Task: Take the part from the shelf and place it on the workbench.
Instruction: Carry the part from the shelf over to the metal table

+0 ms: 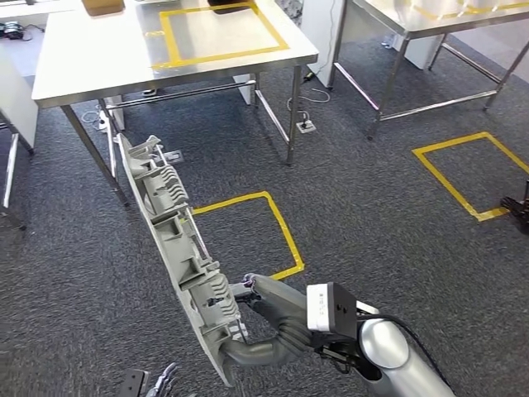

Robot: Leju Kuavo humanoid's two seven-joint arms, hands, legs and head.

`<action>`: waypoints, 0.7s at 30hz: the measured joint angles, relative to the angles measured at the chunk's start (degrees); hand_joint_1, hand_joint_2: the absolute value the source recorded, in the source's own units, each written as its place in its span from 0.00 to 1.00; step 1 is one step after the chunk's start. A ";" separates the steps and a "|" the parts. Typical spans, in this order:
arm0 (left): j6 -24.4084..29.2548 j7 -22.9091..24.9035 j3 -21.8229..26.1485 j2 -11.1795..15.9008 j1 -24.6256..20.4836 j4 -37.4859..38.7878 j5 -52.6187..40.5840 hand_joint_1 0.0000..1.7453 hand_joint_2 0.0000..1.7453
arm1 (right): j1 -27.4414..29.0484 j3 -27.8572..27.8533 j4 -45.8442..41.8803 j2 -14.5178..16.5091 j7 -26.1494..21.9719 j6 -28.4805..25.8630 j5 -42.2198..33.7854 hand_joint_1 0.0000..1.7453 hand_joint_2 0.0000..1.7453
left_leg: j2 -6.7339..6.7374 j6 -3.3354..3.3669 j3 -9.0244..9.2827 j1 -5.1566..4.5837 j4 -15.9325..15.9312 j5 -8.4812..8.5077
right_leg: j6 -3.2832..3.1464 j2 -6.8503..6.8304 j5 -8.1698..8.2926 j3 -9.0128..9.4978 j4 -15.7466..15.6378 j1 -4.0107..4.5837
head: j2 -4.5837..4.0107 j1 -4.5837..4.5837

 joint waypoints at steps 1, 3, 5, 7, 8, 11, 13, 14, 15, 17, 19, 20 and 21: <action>0.13 0.12 0.00 -0.09 -0.04 -0.01 0.02 0.00 1.00 | 0.03 -0.03 0.00 -0.01 -0.01 -0.01 -0.01 1.00 1.00 | -0.68 -0.31 -0.12 -0.01 0.04 0.04 | -0.13 0.89 0.97 1.22 -2.87 -0.02 | 0.00 0.02; 0.38 0.39 0.00 -0.18 0.00 -0.01 0.04 0.00 1.00 | 0.14 -0.08 0.00 -0.03 -0.02 -0.02 -0.02 1.00 1.00 | -1.76 -1.15 -0.45 0.08 -0.10 0.19 | -0.44 1.42 1.05 1.89 -4.65 0.15 | 0.00 0.07; 0.51 0.71 0.00 -0.13 0.22 0.02 0.09 0.00 1.00 | 0.24 -0.10 0.01 -0.04 0.01 -0.01 -0.01 1.00 1.00 | -2.03 -1.97 -0.68 0.17 -0.26 0.26 | -1.12 0.25 1.32 2.05 -5.02 0.09 | -0.01 0.10; 0.60 0.88 0.00 -0.08 0.23 0.03 0.13 0.00 1.00 | 0.28 -0.13 0.05 -0.04 0.01 0.02 -0.01 1.00 1.00 | 0.66 -2.51 -1.87 0.01 2.14 -1.34 | -1.90 -1.10 1.54 2.34 -5.50 -0.14 | -0.01 -0.08; 0.68 0.90 0.00 -0.08 0.14 0.03 0.14 0.00 1.00 | 0.29 -0.15 0.12 -0.04 -0.01 0.04 -0.01 1.00 1.00 | 2.59 -2.68 -3.22 0.00 5.12 -3.02 | -2.18 -1.84 1.52 2.42 -5.58 -0.09 | -0.01 -0.18; 0.97 0.91 0.00 -0.09 0.00 0.02 0.15 0.00 1.00 | 0.33 -0.20 0.62 -0.04 -0.08 0.09 -0.04 1.00 1.00 | 4.89 -3.19 -8.00 0.13 15.07 -7.18 | -2.49 -4.16 1.28 2.51 -5.57 0.10 | 0.00 -0.26; 1.09 0.94 0.00 -0.06 0.12 0.02 0.27 0.00 1.00 | 0.36 -0.20 0.94 -0.04 -0.09 0.14 -0.09 1.00 1.00 | 5.37 -3.27 -6.94 0.19 13.31 -5.24 | -2.33 -5.56 1.09 2.71 -5.53 0.11 | 0.00 -0.26; 1.16 0.95 0.00 -0.03 0.15 0.02 0.39 0.00 1.00 | 0.37 -0.20 1.05 -0.04 -0.10 0.15 -0.13 1.00 1.00 | 6.17 -3.20 -4.82 0.18 9.44 -3.22 | -2.16 -6.21 0.94 2.90 -5.49 0.11 | -0.01 -0.26; 1.22 0.95 0.01 -0.01 0.11 0.02 0.53 0.00 1.00 | 0.39 -0.21 1.11 -0.04 -0.12 0.16 -0.18 1.00 1.00 | 7.39 -2.97 -2.68 -0.02 5.46 -1.79 | -1.90 -6.82 0.73 3.08 -5.41 0.24 | -0.01 -0.26; 1.37 0.91 0.02 -0.01 0.05 0.02 0.74 0.00 1.00 | 0.41 -0.26 1.20 -0.04 -0.19 0.16 -0.29 1.00 1.00 | 8.91 -2.03 -0.14 -0.29 0.50 -0.39 | -1.30 -7.86 0.37 3.35 -5.25 0.55 | -0.01 -0.23; 1.51 0.87 0.08 0.03 0.19 0.06 0.82 0.00 1.00 | 0.43 -0.33 1.26 -0.03 -0.35 0.13 -0.35 1.00 1.00 | 8.27 -1.05 -0.17 -0.45 0.00 -0.38 | -0.67 -8.71 0.24 3.53 -5.29 0.70 | -0.01 -0.20; 1.56 0.84 0.11 0.08 0.35 0.10 0.82 0.00 1.00 | 0.44 -0.38 1.28 -0.03 -0.49 0.08 -0.34 1.00 1.00 | 7.78 -0.72 -0.19 -0.40 -0.09 -0.29 | -0.30 -8.76 0.10 3.63 -5.25 0.62 | -0.01 -0.21; 1.57 0.77 0.15 0.14 0.48 0.14 0.80 0.00 1.00 | 0.48 -0.46 1.31 -0.02 -0.68 0.02 -0.31 1.00 1.00 | 7.36 -0.37 -0.17 -0.32 -0.20 -0.20 | 0.07 -7.86 -0.39 3.53 -4.75 0.49 | -0.01 -0.20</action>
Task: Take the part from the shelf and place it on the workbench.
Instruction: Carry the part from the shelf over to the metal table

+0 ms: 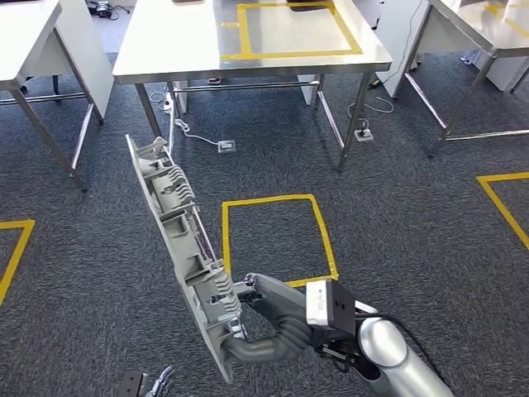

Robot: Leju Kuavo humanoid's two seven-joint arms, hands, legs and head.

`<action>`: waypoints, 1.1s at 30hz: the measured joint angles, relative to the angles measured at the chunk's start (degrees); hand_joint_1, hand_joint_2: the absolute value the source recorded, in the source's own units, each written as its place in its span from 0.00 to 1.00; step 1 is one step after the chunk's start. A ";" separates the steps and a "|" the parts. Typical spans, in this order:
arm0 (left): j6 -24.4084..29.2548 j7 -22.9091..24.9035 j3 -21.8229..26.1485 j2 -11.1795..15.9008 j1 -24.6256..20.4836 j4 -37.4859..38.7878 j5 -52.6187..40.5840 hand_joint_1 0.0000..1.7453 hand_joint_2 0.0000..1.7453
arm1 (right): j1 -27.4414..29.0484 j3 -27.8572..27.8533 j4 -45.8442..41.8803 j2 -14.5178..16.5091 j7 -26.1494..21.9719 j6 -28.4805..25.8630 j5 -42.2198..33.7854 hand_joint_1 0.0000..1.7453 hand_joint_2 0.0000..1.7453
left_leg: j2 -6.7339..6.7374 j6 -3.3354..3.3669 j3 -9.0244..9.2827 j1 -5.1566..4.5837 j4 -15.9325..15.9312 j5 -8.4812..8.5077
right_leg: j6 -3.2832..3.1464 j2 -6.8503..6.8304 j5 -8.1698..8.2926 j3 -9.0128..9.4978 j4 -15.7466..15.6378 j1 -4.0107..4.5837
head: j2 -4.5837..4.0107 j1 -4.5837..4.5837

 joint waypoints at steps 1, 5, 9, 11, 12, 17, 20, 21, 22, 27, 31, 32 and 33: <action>-0.03 -0.10 0.03 0.05 0.07 0.03 -0.04 0.00 1.00 | 0.09 -0.13 0.03 0.01 -0.19 -0.06 0.05 1.00 1.00 | -0.37 0.34 0.04 0.14 -0.13 0.11 | 0.32 1.44 -1.07 -0.62 1.52 -0.13 | 0.00 0.03; -0.13 -0.52 0.07 0.14 0.05 0.07 -0.20 0.00 1.00 | 1.24 -0.78 0.18 0.01 -0.51 -0.34 0.45 1.00 1.00 | -1.81 0.99 -0.02 0.21 -0.15 0.17 | 0.77 5.52 -7.03 -7.40 15.08 -0.25 | 0.01 0.13; 0.00 -0.74 0.07 0.24 0.02 0.14 -0.45 0.00 1.00 | 1.91 -1.11 0.19 0.04 -0.68 -0.72 2.36 1.00 1.00 | -3.13 0.84 0.18 0.16 0.00 0.10 | 0.17 5.72 -0.84 -4.17 6.73 -0.23 | -0.01 0.14; 0.07 -0.81 0.08 0.27 -0.02 0.14 -0.53 0.00 1.00 | 1.88 -1.23 0.18 0.18 -1.00 -0.97 3.37 1.00 1.00 | -3.52 0.41 0.12 -0.07 0.19 -0.04 | -0.19 5.94 1.39 -1.56 0.68 -0.17 | -0.01 0.13; 0.10 -0.84 0.10 0.33 -0.01 0.14 -0.54 0.00 1.00 | 1.86 -1.28 0.18 0.27 -1.16 -1.08 3.76 1.00 1.00 | -3.60 0.39 0.05 -0.19 0.25 -0.14 | -0.24 6.02 1.52 -1.22 -0.32 -0.14 | 0.00 0.12; 0.22 -0.88 0.15 0.50 -0.02 0.14 -0.63 0.00 1.00 | 1.84 -1.43 0.18 0.63 -1.37 -1.29 4.39 1.00 1.00 | -3.52 -0.14 0.20 -0.13 -0.25 0.22 | -0.76 6.02 1.75 -1.36 -0.44 0.13 | -0.01 0.12; 0.23 -0.82 0.15 0.50 -0.02 0.14 -0.80 0.00 1.00 | 1.89 -1.66 0.16 0.86 -0.70 -1.38 3.88 1.00 1.00 | -3.53 -0.58 0.30 -0.10 -0.57 0.43 | -1.02 6.02 1.77 -1.44 -0.42 0.16 | -0.01 0.12; 0.23 -0.77 0.15 0.50 -0.02 0.14 -0.84 0.00 1.00 | 1.91 -1.81 0.16 0.94 -0.27 -1.35 3.48 1.00 1.00 | -3.53 -0.69 0.31 -0.08 -0.61 0.45 | -1.07 6.02 1.77 -1.45 -0.41 0.17 | -0.01 0.12; 0.23 -0.71 0.15 0.50 -0.02 0.14 -0.86 0.00 1.00 | 1.93 -1.97 0.16 1.00 0.15 -1.31 3.04 1.00 1.00 | -3.53 -0.76 0.31 -0.06 -0.64 0.48 | -1.10 6.02 1.77 -1.46 -0.41 0.18 | 0.00 0.12; 0.22 -0.58 0.15 0.43 -0.05 0.13 -0.88 0.00 1.00 | 1.93 -2.42 0.16 1.07 1.05 -1.13 1.92 1.00 1.00 | -3.53 -0.86 0.28 -0.04 -0.65 0.50 | -1.15 6.02 1.77 -1.46 -0.39 0.19 | 0.01 0.13; 0.00 -0.27 0.15 0.42 -0.07 0.14 -0.88 0.00 1.00 | 1.94 -2.48 0.16 1.08 1.66 -1.10 1.46 1.00 1.00 | -3.53 -0.85 0.27 -0.06 -0.64 0.49 | -1.13 6.03 1.78 -1.46 -0.40 0.16 | -0.01 0.13; -0.10 -0.19 0.15 0.41 -0.08 0.14 -0.87 0.00 1.00 | 1.94 -2.48 0.16 1.09 1.86 -1.09 1.38 1.00 1.00 | -3.53 -0.83 0.26 -0.08 -0.63 0.49 | -1.12 6.03 1.78 -1.46 -0.40 0.15 | -0.01 0.13; -0.21 -0.12 0.15 0.40 -0.08 0.14 -0.87 0.00 1.00 | 1.95 -2.49 0.16 1.12 2.09 -1.09 1.34 1.00 1.00 | -3.53 -0.82 0.26 -0.09 -0.62 0.48 | -1.11 6.03 1.79 -1.46 -0.40 0.15 | 0.00 0.13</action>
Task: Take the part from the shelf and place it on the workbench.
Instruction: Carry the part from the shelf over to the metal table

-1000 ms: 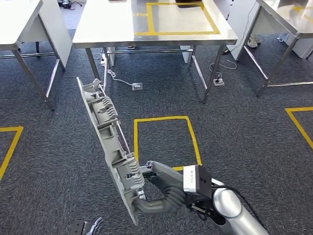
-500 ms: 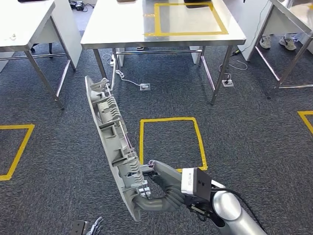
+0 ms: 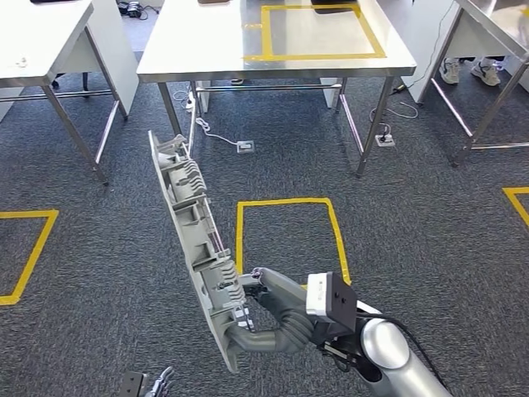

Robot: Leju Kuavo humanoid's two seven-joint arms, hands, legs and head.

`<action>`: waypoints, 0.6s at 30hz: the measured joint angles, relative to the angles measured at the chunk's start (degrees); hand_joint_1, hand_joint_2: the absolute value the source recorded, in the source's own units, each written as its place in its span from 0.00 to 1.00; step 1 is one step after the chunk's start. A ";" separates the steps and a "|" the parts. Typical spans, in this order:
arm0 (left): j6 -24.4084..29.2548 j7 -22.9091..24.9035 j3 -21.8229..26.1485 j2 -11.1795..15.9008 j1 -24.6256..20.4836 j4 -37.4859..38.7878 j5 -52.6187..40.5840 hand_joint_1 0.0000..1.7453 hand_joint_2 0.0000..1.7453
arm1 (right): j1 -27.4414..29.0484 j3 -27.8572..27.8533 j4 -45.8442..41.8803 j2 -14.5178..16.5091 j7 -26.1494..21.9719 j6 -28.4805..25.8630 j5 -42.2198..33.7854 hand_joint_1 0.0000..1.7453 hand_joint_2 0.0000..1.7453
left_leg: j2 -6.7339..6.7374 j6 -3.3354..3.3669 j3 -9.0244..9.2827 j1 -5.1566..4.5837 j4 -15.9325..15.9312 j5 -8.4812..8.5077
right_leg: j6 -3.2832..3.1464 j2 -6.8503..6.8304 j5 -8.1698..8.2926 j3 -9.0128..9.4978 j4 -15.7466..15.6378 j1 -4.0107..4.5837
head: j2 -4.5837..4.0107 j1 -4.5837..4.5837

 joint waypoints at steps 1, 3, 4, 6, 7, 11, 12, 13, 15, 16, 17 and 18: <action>-0.11 0.04 0.00 -0.02 0.00 0.00 0.01 0.00 1.00 | 0.00 -0.01 0.00 0.06 0.24 0.00 -0.02 1.00 1.00 | 0.00 0.01 -0.01 -0.01 0.01 -0.01 | 0.01 0.00 0.01 0.00 0.00 0.00 | 0.01 0.00; -0.31 0.09 0.00 -0.07 0.00 0.00 0.03 0.00 1.00 | 0.00 -0.02 0.00 0.26 0.64 0.00 -0.02 1.00 1.00 | 0.00 0.03 -0.02 -0.03 0.03 -0.01 | 0.03 0.00 0.02 0.00 -0.01 -0.02 | 0.01 0.00; -0.38 0.09 0.00 -0.11 0.00 0.00 0.03 0.00 1.00 | -0.01 -0.02 0.00 0.37 0.77 0.00 -0.02 1.00 1.00 | 0.00 0.03 -0.03 -0.04 0.04 -0.02 | 0.05 0.00 0.02 0.00 -0.01 -0.03 | 0.00 0.00; -0.43 0.09 0.00 -0.21 -0.01 0.00 0.03 0.00 1.00 | -0.05 -0.04 0.00 0.54 0.87 0.01 -0.02 1.00 1.00 | 0.00 0.04 -0.04 -0.04 0.06 -0.02 | 0.06 0.00 0.03 0.00 -0.01 -0.07 | 0.00 0.00; -0.44 0.09 0.00 -0.25 -0.01 0.00 0.03 0.00 1.00 | -0.06 -0.05 0.00 0.58 0.88 0.01 -0.02 1.00 1.00 | 0.00 0.04 -0.04 -0.04 0.06 -0.02 | 0.06 0.00 0.03 0.00 -0.01 -0.09 | 0.00 0.00; -0.44 0.09 0.00 -0.32 -0.05 0.00 0.03 0.00 1.00 | -0.07 -0.14 0.02 0.61 0.90 0.03 -0.02 1.00 1.00 | 0.00 0.05 -0.04 -0.04 0.07 -0.02 | 0.06 0.00 0.03 0.00 -0.01 -0.14 | 0.00 0.00; -0.44 0.09 0.00 -0.32 -0.07 0.00 0.03 0.00 1.00 | -0.07 -0.19 0.02 0.61 0.87 0.04 -0.03 1.00 1.00 | 0.00 0.05 -0.04 -0.04 0.07 -0.02 | 0.06 0.00 0.03 0.00 -0.01 -0.14 | 0.00 0.00; -0.44 0.08 0.00 -0.32 -0.08 0.00 0.02 0.00 1.00 | -0.07 -0.24 0.02 0.61 0.82 0.06 -0.05 1.00 1.00 | 0.00 0.05 -0.04 -0.04 0.07 -0.02 | 0.06 0.00 0.03 0.00 -0.01 -0.15 | 0.00 0.00; -0.44 0.04 0.01 -0.32 -0.10 0.00 0.02 0.00 1.00 | -0.07 -0.31 0.03 0.61 0.64 0.10 -0.19 1.00 1.00 | 0.00 0.04 -0.04 -0.04 0.07 -0.02 | 0.06 0.00 0.03 0.00 -0.01 -0.15 | 0.00 0.00; -0.44 0.02 0.01 -0.32 -0.11 0.00 0.02 0.00 1.00 | -0.08 -0.32 0.04 0.61 0.55 0.11 -0.30 1.00 1.00 | 0.00 0.04 -0.04 -0.04 0.07 -0.02 | 0.05 0.00 0.03 0.00 -0.01 -0.15 | 0.00 0.00; -0.44 -0.04 0.02 -0.32 -0.12 0.00 0.02 0.00 1.00 | -0.08 -0.33 0.04 0.61 0.45 0.11 -0.42 1.00 1.00 | 0.00 0.04 -0.04 -0.04 0.07 -0.02 | 0.05 0.00 0.03 0.00 -0.01 -0.15 | 0.00 0.00; -0.44 -0.12 0.02 -0.31 -0.13 0.00 0.01 0.00 1.00 | -0.09 -0.33 0.04 0.61 0.37 0.12 -0.54 1.00 1.00 | 0.00 0.04 -0.04 -0.04 0.07 -0.02 | 0.05 0.00 0.03 0.00 -0.01 -0.15 | -0.01 0.00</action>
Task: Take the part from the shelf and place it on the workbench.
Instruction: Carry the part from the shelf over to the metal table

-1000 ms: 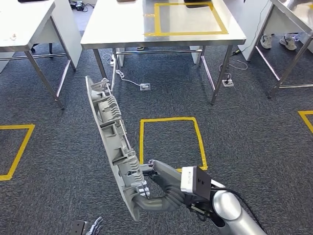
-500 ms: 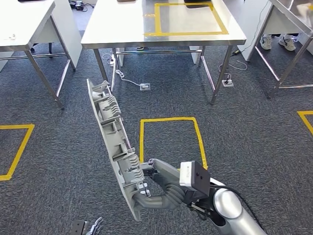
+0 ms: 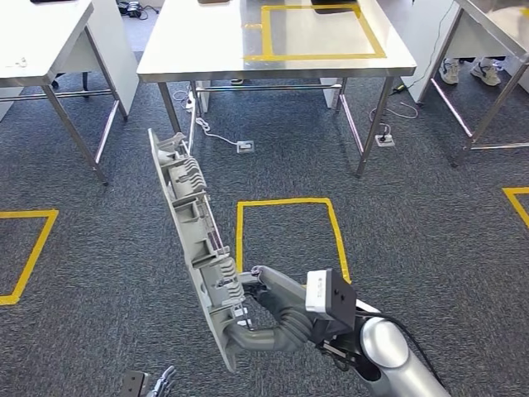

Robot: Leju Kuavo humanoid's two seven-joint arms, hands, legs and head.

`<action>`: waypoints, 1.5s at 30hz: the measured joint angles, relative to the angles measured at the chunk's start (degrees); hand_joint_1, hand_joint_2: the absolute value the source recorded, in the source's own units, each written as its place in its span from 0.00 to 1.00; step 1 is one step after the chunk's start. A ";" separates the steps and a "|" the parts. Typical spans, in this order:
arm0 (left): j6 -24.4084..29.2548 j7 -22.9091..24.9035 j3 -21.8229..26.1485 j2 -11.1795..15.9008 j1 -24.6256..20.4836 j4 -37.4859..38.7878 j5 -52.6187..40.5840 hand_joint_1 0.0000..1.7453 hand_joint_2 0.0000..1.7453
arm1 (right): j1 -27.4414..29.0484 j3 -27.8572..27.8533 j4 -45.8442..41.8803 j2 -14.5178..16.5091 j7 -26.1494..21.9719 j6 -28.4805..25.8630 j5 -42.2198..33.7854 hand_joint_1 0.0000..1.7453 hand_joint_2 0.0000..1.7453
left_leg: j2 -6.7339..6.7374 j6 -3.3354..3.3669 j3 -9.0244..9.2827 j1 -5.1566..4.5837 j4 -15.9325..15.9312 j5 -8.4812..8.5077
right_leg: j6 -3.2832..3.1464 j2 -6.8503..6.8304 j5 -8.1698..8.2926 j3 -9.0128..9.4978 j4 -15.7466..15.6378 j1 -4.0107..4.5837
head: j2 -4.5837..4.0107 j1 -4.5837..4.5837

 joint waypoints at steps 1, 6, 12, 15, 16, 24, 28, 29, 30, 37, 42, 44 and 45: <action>0.00 -0.09 0.00 0.00 -0.01 0.00 0.00 0.00 1.00 | -0.01 0.00 0.00 0.00 -0.08 0.00 -0.12 1.00 1.00 | 0.00 0.00 0.00 0.00 0.00 0.00 | 0.00 0.00 0.00 0.00 0.00 0.00 | 0.00 0.00; 0.00 -0.48 0.01 0.01 -0.03 0.00 -0.06 0.00 1.00 | -0.07 0.00 0.00 -0.02 -0.32 -0.01 -0.53 1.00 1.00 | 0.00 0.00 0.00 0.00 0.00 0.00 | 0.00 0.00 0.00 0.00 0.00 0.00 | 0.01 0.00; 0.00 -0.53 0.02 0.02 -0.07 0.00 -0.17 0.00 1.00 | -0.09 0.00 0.00 -0.02 -0.64 -0.01 -0.78 1.00 1.00 | 0.00 0.00 0.00 0.00 0.00 0.00 | 0.00 0.00 0.00 0.00 0.00 0.00 | 0.00 0.00; 0.00 -0.57 0.02 0.02 -0.09 0.00 -0.17 0.00 1.00 | -0.09 0.00 0.00 -0.02 -0.69 -0.01 -0.98 1.00 1.00 | 0.00 0.00 0.00 0.00 0.00 0.00 | 0.00 0.00 0.00 0.00 0.00 0.00 | 0.02 0.00; 0.00 -0.60 0.02 0.02 -0.09 0.00 -0.17 0.00 1.00 | -0.09 0.00 0.00 -0.02 -0.70 -0.01 -1.02 1.00 1.00 | 0.00 0.02 -0.02 -0.03 0.05 -0.02 | 0.02 0.00 0.02 0.01 -0.03 -0.03 | 0.02 0.00; 0.00 -0.67 0.04 0.14 -0.16 0.01 -0.18 0.00 1.00 | -0.15 -0.03 0.01 -0.04 -0.78 -0.01 -1.14 1.00 1.00 | 0.16 1.09 0.14 0.07 -0.38 0.16 | 0.89 0.00 -0.14 0.05 0.07 -0.20 | 0.01 -0.01; 0.01 -0.70 0.09 0.07 -0.27 0.02 -0.17 0.00 1.00 | -0.24 -0.10 0.14 -0.11 -0.81 0.04 -1.30 1.00 1.00 | 0.82 1.58 0.43 0.54 -1.13 0.59 | 1.77 0.02 -6.26 -5.11 11.16 -0.40 | 0.01 0.09; 0.01 -0.71 0.09 0.05 -0.26 0.02 -0.17 0.00 1.00 | -0.22 -0.10 0.24 -0.14 -0.80 0.07 -1.34 1.00 1.00 | 1.01 1.55 0.39 0.58 -1.10 0.56 | 2.02 0.02 -7.35 -6.70 14.33 -0.56 | 0.01 0.10; 0.00 -0.74 0.09 0.04 -0.26 0.02 -0.17 0.00 1.00 | -0.20 -0.10 0.36 -0.16 -0.78 0.09 -1.37 1.00 1.00 | 1.19 1.45 0.37 0.66 -1.04 0.52 | 2.24 0.01 -7.39 -7.46 15.75 -0.73 | 0.01 0.10; 0.00 -1.08 0.38 0.15 -0.31 0.07 -0.17 0.00 1.00 | -0.38 -0.10 0.60 -0.26 -0.79 0.10 -1.43 1.00 1.00 | 1.69 -1.46 0.13 1.27 0.55 -0.51 | 1.34 -0.20 -0.61 -0.23 0.86 -1.08 | 0.01 0.01; 0.00 -1.24 0.49 0.14 -0.33 0.07 -0.17 0.00 1.00 | -0.37 -0.13 0.63 -0.26 -0.79 0.05 -1.45 1.00 1.00 | 1.74 -2.64 -2.52 1.57 6.57 -4.43 | -0.74 0.04 -0.11 -0.38 0.64 -1.06 | 0.01 -0.10; 0.00 -1.25 0.50 0.13 -0.28 0.07 -0.17 0.00 1.00 | -0.32 -0.13 0.67 -0.26 -0.79 0.05 -1.45 1.00 1.00 | 1.73 -2.60 -5.94 1.49 14.15 -7.81 | -0.98 0.17 -0.10 -0.48 0.67 -0.82 | 0.02 -0.12; 0.00 -1.25 0.50 0.13 -0.25 0.07 -0.17 0.00 1.00 | -0.30 -0.13 0.72 -0.26 -0.78 0.05 -1.45 1.00 1.00 | 1.72 -2.50 -6.87 1.47 16.22 -8.22 | -1.02 0.32 -0.11 -0.49 0.69 -0.69 | 0.02 -0.12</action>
